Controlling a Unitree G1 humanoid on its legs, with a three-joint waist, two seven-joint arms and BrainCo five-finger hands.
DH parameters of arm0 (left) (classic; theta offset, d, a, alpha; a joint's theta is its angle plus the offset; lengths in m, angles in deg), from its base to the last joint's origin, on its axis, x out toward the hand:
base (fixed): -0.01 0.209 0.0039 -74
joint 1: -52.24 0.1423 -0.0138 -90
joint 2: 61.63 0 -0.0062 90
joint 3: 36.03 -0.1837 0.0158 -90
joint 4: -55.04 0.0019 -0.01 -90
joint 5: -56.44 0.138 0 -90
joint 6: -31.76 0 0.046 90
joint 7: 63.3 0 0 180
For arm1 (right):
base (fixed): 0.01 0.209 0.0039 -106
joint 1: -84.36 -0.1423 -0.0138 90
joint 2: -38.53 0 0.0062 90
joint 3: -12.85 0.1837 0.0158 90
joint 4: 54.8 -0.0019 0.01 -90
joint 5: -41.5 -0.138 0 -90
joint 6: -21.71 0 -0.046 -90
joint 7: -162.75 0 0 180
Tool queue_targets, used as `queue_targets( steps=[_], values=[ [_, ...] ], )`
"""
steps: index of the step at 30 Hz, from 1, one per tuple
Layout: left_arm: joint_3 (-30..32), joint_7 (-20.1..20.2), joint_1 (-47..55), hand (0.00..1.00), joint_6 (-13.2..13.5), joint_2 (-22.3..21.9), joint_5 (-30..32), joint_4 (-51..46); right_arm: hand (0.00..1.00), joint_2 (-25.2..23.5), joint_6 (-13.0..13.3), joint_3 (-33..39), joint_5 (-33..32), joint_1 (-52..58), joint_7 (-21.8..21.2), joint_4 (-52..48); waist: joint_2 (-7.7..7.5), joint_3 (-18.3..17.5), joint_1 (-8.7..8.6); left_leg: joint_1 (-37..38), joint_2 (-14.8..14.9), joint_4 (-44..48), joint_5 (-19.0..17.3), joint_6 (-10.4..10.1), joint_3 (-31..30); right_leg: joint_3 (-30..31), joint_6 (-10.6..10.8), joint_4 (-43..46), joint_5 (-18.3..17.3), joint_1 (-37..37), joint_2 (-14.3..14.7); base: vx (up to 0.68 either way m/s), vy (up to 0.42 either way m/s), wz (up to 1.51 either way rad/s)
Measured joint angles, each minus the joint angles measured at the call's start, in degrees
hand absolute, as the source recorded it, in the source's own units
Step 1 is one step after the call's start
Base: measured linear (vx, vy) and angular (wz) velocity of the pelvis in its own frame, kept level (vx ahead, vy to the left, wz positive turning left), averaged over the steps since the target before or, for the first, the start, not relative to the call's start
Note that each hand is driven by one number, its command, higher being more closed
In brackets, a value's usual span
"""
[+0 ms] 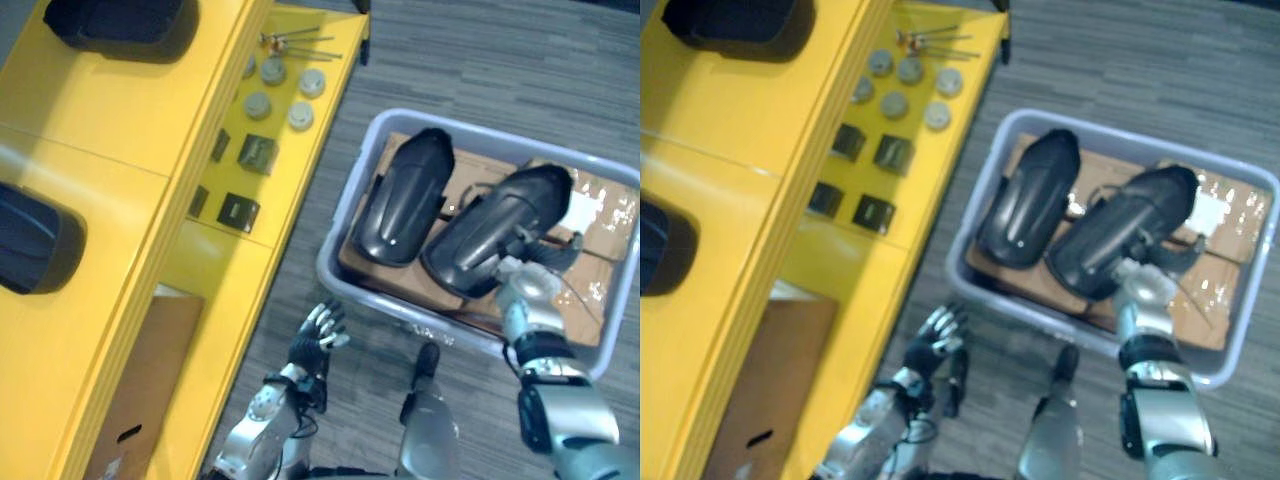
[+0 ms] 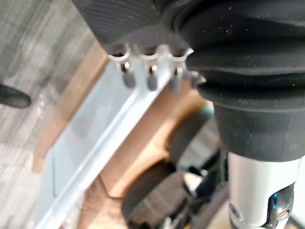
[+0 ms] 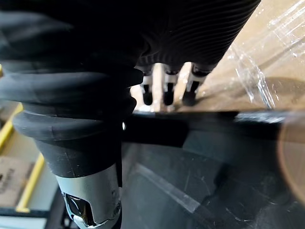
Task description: Walk over and take plastic housings, then place them on the shelf
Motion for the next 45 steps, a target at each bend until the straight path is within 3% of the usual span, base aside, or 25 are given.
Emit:
queue_targets(
  steps=[1,2,6,12,20,26,31,35,38,41,43,45],
  values=[
    [-0.1,0.0,-0.2,0.0,0.0,-0.1,-0.1,0.0,0.0,0.6,-1.1,0.1,0.0,-1.2,0.7,1.8,0.08,0.0,0.03,0.0,0.0,0.0,0.1,0.0,-0.3,-0.2,-0.1,0.3,-0.1,0.0,0.0,-0.02,-0.002,0.14],
    [-0.1,0.0,-0.6,0.0,0.0,-0.2,-0.1,0.1,1.0,1.7,-1.9,0.2,0.0,-2.6,0.7,4.4,0.4,0.2,0.05,-0.1,-0.1,0.0,0.3,-0.1,-0.9,-1.0,-0.3,0.8,-0.2,0.1,-0.1,-0.02,-0.005,0.17],
    [-0.2,-0.1,-2.7,0.0,0.1,-1.5,-0.2,2.3,1.0,5.9,-4.6,1.0,0.3,-6.8,0.7,11.5,1.99,0.7,1.26,-0.6,-0.1,-0.2,1.1,-0.3,-2.2,-2.6,-1.0,1.8,-0.7,0.0,-0.1,-0.04,-0.015,0.19],
    [-0.8,-0.4,-2.8,0.0,0.2,-1.7,-2.2,4.3,1.0,13.0,-14.5,4.5,3.0,-10.2,-2.0,19.5,4.6,0.7,2.27,-0.9,0.0,-2.8,3.7,-0.9,-4.8,-5.5,-1.6,2.9,-1.5,-0.2,-0.2,-0.04,-0.032,0.21],
    [-0.8,0.3,-1.7,0.0,1.3,-1.6,-2.4,4.0,1.0,14.9,-20.2,6.6,14.2,-12.6,-7.6,22.6,4.92,0.6,2.96,-0.6,0.0,-4.3,5.3,-1.2,-5.8,-6.5,-1.8,4.7,-2.3,-0.7,-0.5,-0.02,-0.015,0.08],
    [-0.8,0.7,1.5,0.0,1.5,-0.1,-2.4,0.6,1.0,16.0,-19.4,7.3,24.3,-13.4,-10.9,26.4,5.0,0.5,3.17,-0.8,-0.6,-5.5,6.8,-1.3,-7.2,-8.1,-1.8,5.5,-2.7,-0.8,-1.3,-0.02,0.003,0.16],
    [0.2,1.0,3.8,0.0,3.0,1.0,-2.4,-2.8,1.0,16.0,-14.1,4.0,31.6,-11.6,-10.9,25.6,4.93,0.6,3.03,0.0,-0.4,-7.0,7.5,-1.3,-7.1,-8.0,-1.6,5.2,-2.5,-0.5,-1.5,0.0,-0.001,0.01],
    [2.7,2.0,4.7,0.0,3.1,1.1,-2.4,-6.1,1.0,16.0,-11.8,-1.5,35.2,-6.3,-10.7,14.0,4.12,1.0,2.85,1.2,0.7,-8.0,7.6,-1.4,-5.6,-7.2,-1.6,3.8,-1.9,0.1,-0.5,0.01,-0.022,-0.16],
    [5.1,1.8,5.2,0.0,3.4,2.3,-2.1,-10.0,1.0,15.2,-11.9,-4.8,38.4,-1.4,-10.7,1.8,2.47,1.0,2.31,2.0,1.9,-9.0,7.7,-1.6,-4.3,-6.0,-1.8,2.8,-1.5,0.2,0.7,0.04,-0.05,-0.2],
    [7.7,1.2,5.4,0.0,3.4,3.3,-0.3,-13.7,1.0,12.4,-12.2,-4.8,41.7,4.6,-10.7,-8.6,-0.13,0.7,0.95,4.6,2.7,-10.1,7.5,-1.9,-3.4,-5.6,-1.9,1.8,-1.5,2.3,1.5,0.06,-0.041,-0.15],
    [9.7,0.7,5.0,0.0,3.4,5.1,2.2,-17.6,1.0,10.0,-12.3,-4.9,44.4,9.3,-10.8,-16.0,-2.84,0.4,0.4,6.2,3.3,-10.9,7.4,-2.0,-2.0,-4.6,-2.0,1.2,-1.5,3.1,2.1,0.04,-0.019,-0.25],
    [10.7,0.7,4.7,0.0,3.3,6.1,3.4,-19.1,1.0,8.7,-12.4,-4.9,45.8,11.7,-10.8,-19.5,-4.05,-0.2,-0.38,6.4,3.3,-11.0,7.2,-2.1,-1.6,-4.4,-2.1,0.9,-1.4,3.2,2.1,0.03,-0.01,-0.15]
  ],
)
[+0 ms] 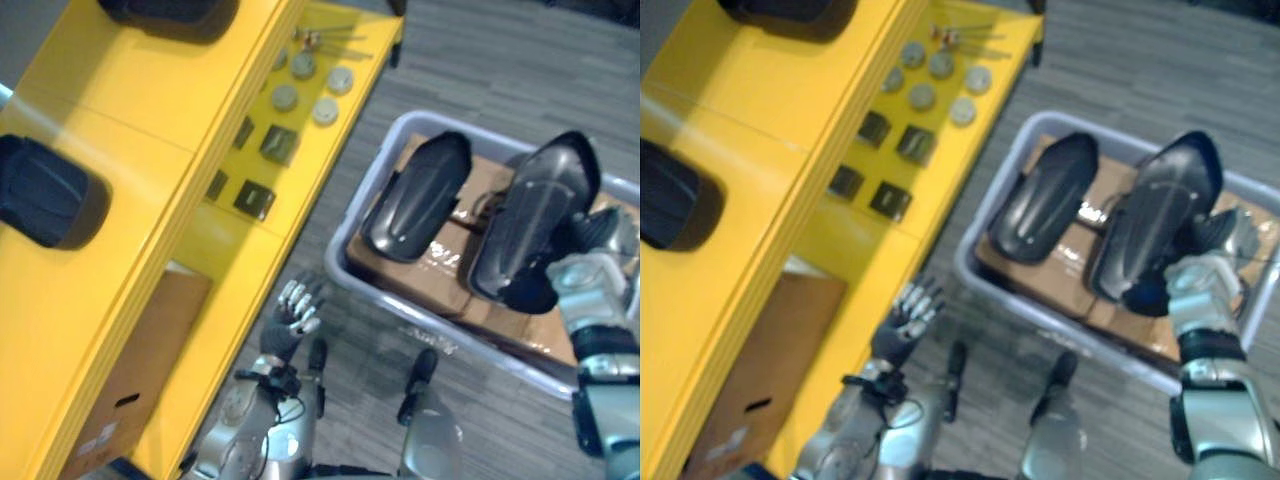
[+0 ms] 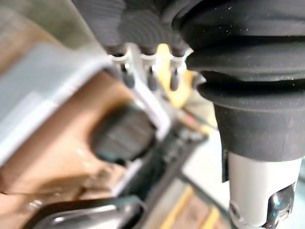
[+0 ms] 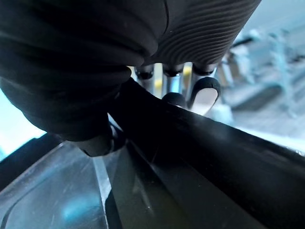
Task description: Walk over and take plastic housings, then place them on the shelf
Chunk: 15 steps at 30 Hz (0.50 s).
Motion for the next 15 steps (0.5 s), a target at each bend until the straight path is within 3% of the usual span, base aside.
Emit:
queue_targets(
  steps=[6,14,15],
  values=[
    [1.1,0.0,-2.7,0.0,-2.7,1.0,2.3,-3.1,1.0,-4.1,-0.5,-2.1,4.9,7.6,-2.4,-7.1,-1.55,-2.3,-0.69,2.6,0.9,0.2,-2.0,-0.1,4.1,1.4,0.4,-1.6,0.3,2.4,0.2,0.02,0.017,-0.15],
    [-0.2,-0.6,-12.2,0.0,-11.3,1.4,6.6,0.7,1.0,-6.0,0.9,-4.5,9.5,8.6,-0.9,-13.2,-2.53,-4.9,-1.85,2.7,1.4,2.2,-3.6,-0.1,6.3,3.4,0.6,-3.8,1.5,2.8,0.9,0.05,0.012,-0.14],
    [-1.1,-0.4,-14.4,0.0,-13.7,1.4,5.7,2.7,1.0,-6.8,2.3,-5.0,10.5,8.6,0.2,-13.5,-3.17,-6.1,-2.27,2.8,1.7,2.3,-3.8,-0.2,6.6,3.7,0.5,-4.0,1.5,2.8,1.3,0.06,-0.009,-0.11]
  ],
)
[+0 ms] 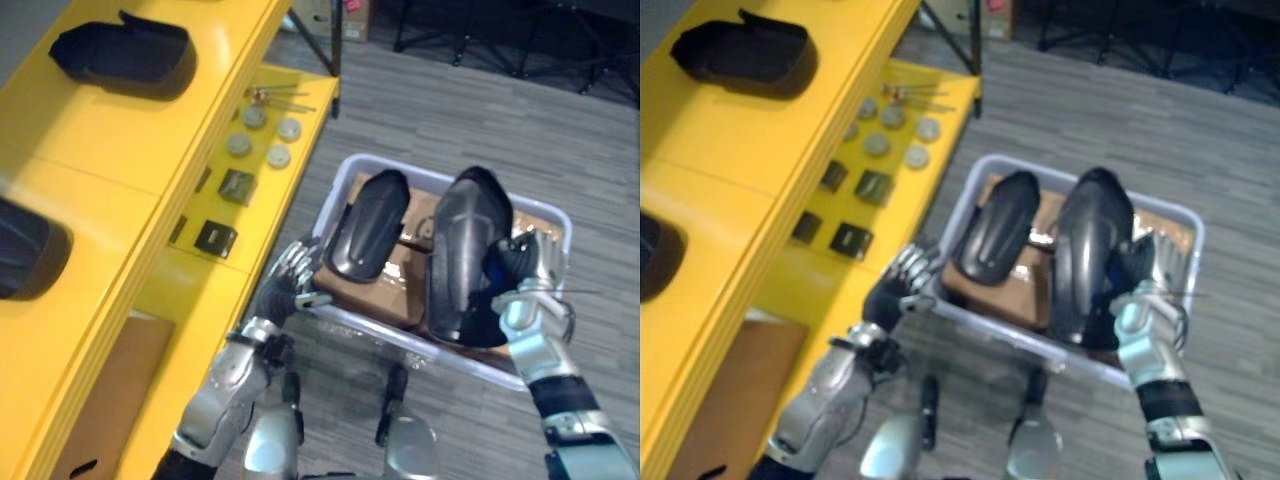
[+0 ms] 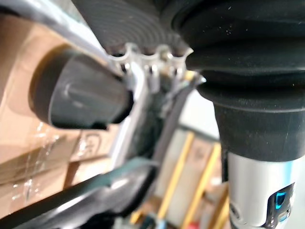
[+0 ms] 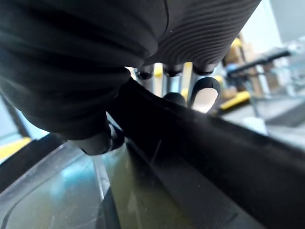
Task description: Walk over and take plastic housings, then place them on the shelf
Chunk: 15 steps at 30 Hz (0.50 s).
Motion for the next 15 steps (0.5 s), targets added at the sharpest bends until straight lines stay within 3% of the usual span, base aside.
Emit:
queue_targets(
  steps=[3,5,15],
  values=[
    [-2.9,0.2,-5.1,0.0,-4.7,0.0,-2.6,6.2,1.0,-0.2,2.5,-1.4,0.4,-0.1,1.2,-1.9,-0.88,-1.1,-0.64,0.0,0.4,1.2,-0.7,0.0,0.7,1.0,-0.1,-0.1,0.1,0.1,0.4,0.03,0.003,-0.14],
    [-5.0,-0.4,-8.8,0.0,-6.5,-0.3,-3.5,12.3,1.0,-0.2,4.7,-1.6,1.3,-0.7,2.5,-2.3,-0.95,-1.2,-0.99,0.2,0.6,1.8,-0.9,0.1,1.2,1.3,-0.8,-0.1,0.6,0.1,0.5,-0.02,0.014,-0.13],
    [-5.8,-6.5,-12.7,0.0,-7.0,-1.2,0.0,23.5,1.0,-0.8,8.7,-3.9,1.3,-1.8,4.0,-3.2,-1.24,-1.4,-1.83,0.2,1.5,3.8,-2.3,0.0,2.2,2.5,-1.0,-0.4,0.5,0.9,1.6,-0.04,0.001,-0.07]
  ],
)
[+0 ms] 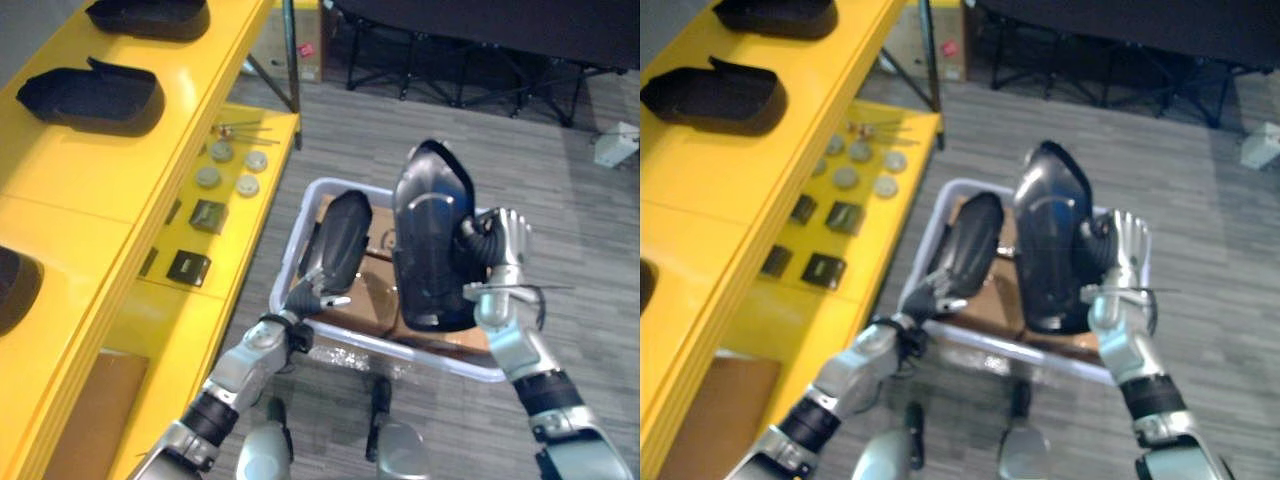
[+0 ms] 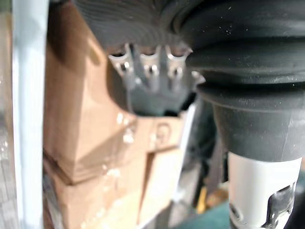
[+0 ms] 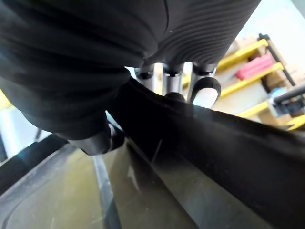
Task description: Walk over and take plastic housings, then place them on the shelf
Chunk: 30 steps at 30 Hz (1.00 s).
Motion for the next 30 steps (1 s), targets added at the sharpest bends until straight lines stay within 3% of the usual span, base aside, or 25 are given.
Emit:
queue_targets(
  steps=[12,15,20,30],
  values=[
    [-2.0,-0.5,-3.9,0.0,2.5,-2.7,-0.6,5.9,1.0,-4.2,0.4,-3.0,-0.1,-0.4,1.2,-0.3,-0.38,-1.0,0.69,0.7,-0.1,-0.1,0.1,-0.1,0.0,0.0,0.0,-0.1,0.1,0.2,0.0,0.01,0.004,0.0],
    [-2.8,-0.3,-4.0,0.0,2.6,-3.5,-2.6,6.0,1.0,-4.6,0.4,-5.1,-0.1,-0.6,1.3,0.9,-0.63,-1.2,0.95,0.9,-0.1,-0.1,0.1,-0.1,-0.2,-0.1,0.0,-0.2,0.1,0.6,0.0,-0.01,0.003,0.01],
    [-6.8,2.0,-5.1,0.0,2.5,-4.9,-11.3,8.2,1.0,-7.1,0.4,-8.7,0.0,-3.4,1.3,6.9,-0.84,-1.3,1.14,0.8,-0.2,-0.1,0.2,0.0,-0.3,-0.2,0.1,-0.2,0.1,1.1,-0.1,-0.04,0.011,0.02],
    [-10.0,1.7,-8.1,0.0,3.0,-7.9,-13.9,13.0,1.0,-8.2,0.5,-11.2,0.6,-7.0,1.3,11.2,-0.84,-1.3,1.13,0.9,-0.2,0.0,0.2,-0.1,-0.6,-0.4,0.1,-0.3,0.1,1.0,-0.1,0.0,0.0,0.0]
  ],
)
